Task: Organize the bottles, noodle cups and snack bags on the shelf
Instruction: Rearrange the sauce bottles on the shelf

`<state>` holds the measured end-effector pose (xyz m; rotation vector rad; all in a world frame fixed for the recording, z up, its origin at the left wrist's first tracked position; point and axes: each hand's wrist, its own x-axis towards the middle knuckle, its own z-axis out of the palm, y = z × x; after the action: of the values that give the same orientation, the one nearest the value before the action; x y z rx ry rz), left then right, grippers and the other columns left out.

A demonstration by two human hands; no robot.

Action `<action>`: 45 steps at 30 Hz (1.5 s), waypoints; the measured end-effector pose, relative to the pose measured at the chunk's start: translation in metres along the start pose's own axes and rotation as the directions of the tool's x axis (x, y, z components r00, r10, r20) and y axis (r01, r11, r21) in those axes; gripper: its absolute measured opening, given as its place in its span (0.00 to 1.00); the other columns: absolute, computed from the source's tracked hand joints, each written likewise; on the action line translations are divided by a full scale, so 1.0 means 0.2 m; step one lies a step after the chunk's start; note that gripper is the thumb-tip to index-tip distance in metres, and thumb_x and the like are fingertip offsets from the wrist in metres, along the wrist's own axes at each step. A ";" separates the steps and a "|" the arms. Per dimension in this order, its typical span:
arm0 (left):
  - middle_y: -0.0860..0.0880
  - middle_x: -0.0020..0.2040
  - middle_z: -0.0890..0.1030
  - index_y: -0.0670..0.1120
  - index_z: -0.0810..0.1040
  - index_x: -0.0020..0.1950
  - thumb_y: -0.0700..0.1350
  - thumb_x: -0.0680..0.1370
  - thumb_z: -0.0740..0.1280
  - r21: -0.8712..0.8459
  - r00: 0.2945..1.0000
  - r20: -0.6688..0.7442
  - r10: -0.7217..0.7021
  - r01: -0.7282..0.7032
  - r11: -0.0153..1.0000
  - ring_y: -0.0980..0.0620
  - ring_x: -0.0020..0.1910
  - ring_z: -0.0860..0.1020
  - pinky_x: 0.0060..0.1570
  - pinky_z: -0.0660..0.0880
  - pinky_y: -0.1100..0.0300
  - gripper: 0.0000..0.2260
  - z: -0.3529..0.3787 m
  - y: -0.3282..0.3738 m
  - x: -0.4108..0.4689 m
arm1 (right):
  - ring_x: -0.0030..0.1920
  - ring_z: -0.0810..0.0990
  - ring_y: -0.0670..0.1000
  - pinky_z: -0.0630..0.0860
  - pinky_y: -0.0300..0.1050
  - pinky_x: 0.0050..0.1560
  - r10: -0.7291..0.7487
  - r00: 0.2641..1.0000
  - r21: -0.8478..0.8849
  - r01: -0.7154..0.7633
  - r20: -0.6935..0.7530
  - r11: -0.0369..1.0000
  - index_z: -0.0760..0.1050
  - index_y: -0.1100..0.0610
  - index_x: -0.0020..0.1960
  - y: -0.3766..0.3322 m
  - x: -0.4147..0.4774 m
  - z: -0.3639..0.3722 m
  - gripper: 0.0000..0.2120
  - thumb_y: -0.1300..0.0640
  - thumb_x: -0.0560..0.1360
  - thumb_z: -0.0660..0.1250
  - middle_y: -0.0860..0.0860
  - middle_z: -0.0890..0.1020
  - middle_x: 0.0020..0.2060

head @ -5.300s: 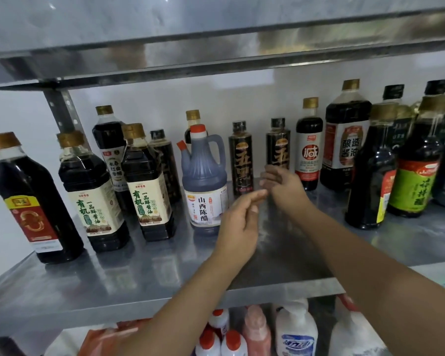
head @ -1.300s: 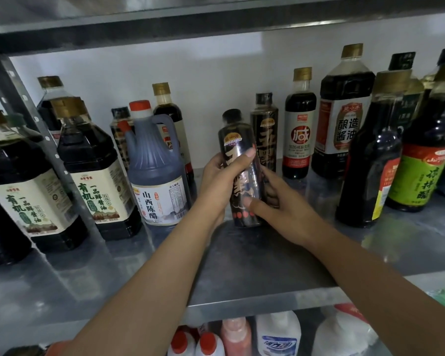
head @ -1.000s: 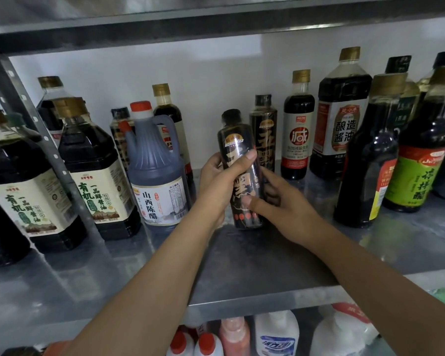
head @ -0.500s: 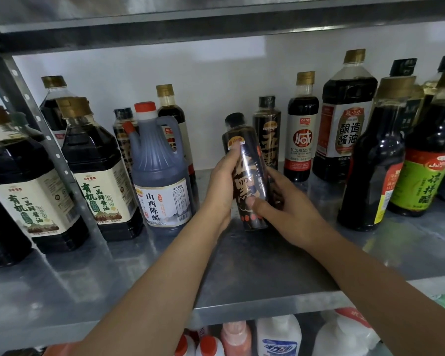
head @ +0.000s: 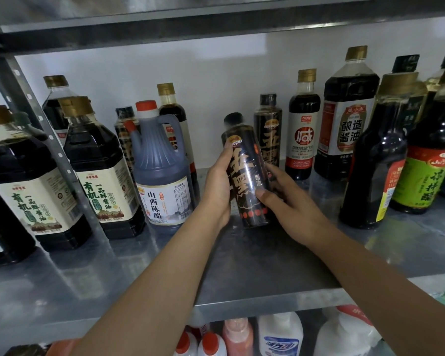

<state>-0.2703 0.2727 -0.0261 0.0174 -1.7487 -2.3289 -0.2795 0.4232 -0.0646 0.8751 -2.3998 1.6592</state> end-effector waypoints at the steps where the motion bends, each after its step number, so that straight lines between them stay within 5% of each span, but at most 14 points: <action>1: 0.45 0.51 0.85 0.46 0.79 0.64 0.58 0.83 0.57 -0.003 1.000 -0.015 0.002 -0.002 1.000 0.50 0.49 0.84 0.51 0.80 0.54 0.21 0.00 0.00 0.00 | 0.60 0.77 0.40 0.74 0.50 0.67 -0.001 1.000 -0.009 0.001 0.002 1.000 0.59 0.38 0.76 0.00 0.00 0.00 0.26 0.46 0.80 0.63 0.43 0.79 0.61; 5: 0.40 0.58 0.83 0.44 0.77 0.67 0.59 0.82 0.59 -0.059 0.999 -0.049 -0.008 0.005 0.998 0.42 0.56 0.83 0.57 0.80 0.47 0.22 0.01 -0.01 0.00 | 0.53 0.79 0.39 0.74 0.39 0.56 -0.012 1.000 -0.047 0.012 0.006 0.999 0.57 0.40 0.78 -0.01 0.00 0.00 0.29 0.46 0.80 0.63 0.43 0.80 0.55; 10: 0.42 0.50 0.83 0.45 0.78 0.63 0.60 0.83 0.55 -0.123 0.998 -0.016 -0.065 0.062 0.990 0.45 0.48 0.83 0.54 0.79 0.48 0.22 0.02 -0.01 -0.01 | 0.45 0.76 0.33 0.70 0.34 0.48 -0.031 1.000 -0.077 0.031 -0.003 0.997 0.58 0.43 0.78 -0.02 -0.01 0.00 0.31 0.46 0.79 0.65 0.41 0.78 0.48; 15: 0.42 0.45 0.84 0.45 0.81 0.58 0.63 0.81 0.58 -0.181 0.996 0.014 -0.089 0.090 0.979 0.45 0.45 0.83 0.53 0.79 0.48 0.24 0.02 0.00 -0.02 | 0.47 0.77 0.37 0.72 0.34 0.50 -0.048 0.999 -0.053 0.049 0.019 0.997 0.57 0.35 0.73 -0.02 -0.01 0.00 0.27 0.46 0.78 0.65 0.43 0.78 0.49; 21: 0.40 0.54 0.82 0.43 0.75 0.71 0.64 0.81 0.57 -0.180 0.998 -0.014 -0.068 0.064 0.981 0.43 0.51 0.82 0.55 0.79 0.49 0.30 0.01 0.00 0.00 | 0.53 0.78 0.40 0.74 0.42 0.58 -0.044 0.996 -0.029 0.047 0.075 0.998 0.55 0.39 0.78 -0.01 -0.01 0.00 0.34 0.41 0.76 0.66 0.44 0.79 0.54; 26: 0.41 0.54 0.83 0.47 0.81 0.59 0.60 0.83 0.57 -0.109 0.997 -0.072 0.004 -0.011 0.994 0.42 0.55 0.82 0.62 0.77 0.43 0.22 -0.01 -0.03 0.01 | 0.58 0.80 0.41 0.76 0.52 0.64 -0.060 0.995 -0.003 0.060 0.082 0.998 0.50 0.40 0.80 0.01 -0.02 0.01 0.39 0.38 0.75 0.67 0.43 0.82 0.59; 35: 0.45 0.48 0.85 0.48 0.81 0.58 0.61 0.83 0.53 -0.143 1.000 0.011 -0.022 0.024 0.989 0.46 0.51 0.83 0.54 0.80 0.49 0.23 0.01 -0.03 0.00 | 0.66 0.74 0.40 0.71 0.43 0.68 -0.088 0.996 -0.111 0.090 0.024 0.990 0.53 0.40 0.79 0.00 -0.01 -0.01 0.35 0.43 0.78 0.67 0.40 0.76 0.68; 41: 0.42 0.54 0.83 0.39 0.73 0.69 0.56 0.71 0.76 -0.069 0.991 0.088 0.103 -0.097 0.993 0.46 0.51 0.83 0.54 0.82 0.49 0.33 0.01 -0.04 0.00 | 0.64 0.73 0.34 0.69 0.33 0.62 -0.069 0.995 -0.059 0.074 0.077 0.995 0.49 0.40 0.79 -0.04 -0.03 0.01 0.45 0.32 0.69 0.65 0.38 0.72 0.68; 45: 0.43 0.52 0.84 0.40 0.75 0.68 0.51 0.74 0.73 -0.046 0.989 0.081 0.124 -0.121 0.992 0.45 0.51 0.84 0.55 0.81 0.48 0.26 0.02 -0.06 0.01 | 0.67 0.72 0.37 0.70 0.35 0.64 -0.066 0.994 -0.036 0.070 0.091 0.997 0.45 0.36 0.78 -0.04 -0.03 0.01 0.47 0.33 0.68 0.68 0.37 0.70 0.69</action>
<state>-0.2747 0.2782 -0.0356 -0.1916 -1.6886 -2.3064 -0.2706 0.4215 -0.0615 1.0336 -2.4215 1.5753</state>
